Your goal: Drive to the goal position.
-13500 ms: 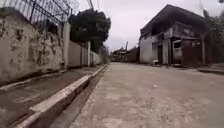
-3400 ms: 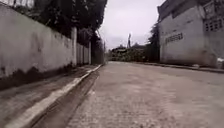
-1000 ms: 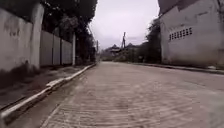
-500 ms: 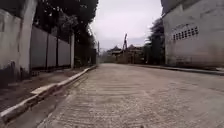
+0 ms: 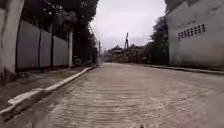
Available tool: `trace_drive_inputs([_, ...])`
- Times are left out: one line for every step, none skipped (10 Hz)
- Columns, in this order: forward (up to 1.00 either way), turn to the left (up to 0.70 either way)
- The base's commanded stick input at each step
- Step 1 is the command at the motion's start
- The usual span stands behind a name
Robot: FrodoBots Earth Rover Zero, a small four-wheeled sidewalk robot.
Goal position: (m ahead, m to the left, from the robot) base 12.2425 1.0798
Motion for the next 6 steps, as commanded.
trace_drive_inputs([1.0,0.0])
trace_drive_inputs([1.0,0.0])
trace_drive_inputs([1.0,0.0])
trace_drive_inputs([1.0,0.0])
trace_drive_inputs([1.0,0.0])
trace_drive_inputs([1.0,0.0])
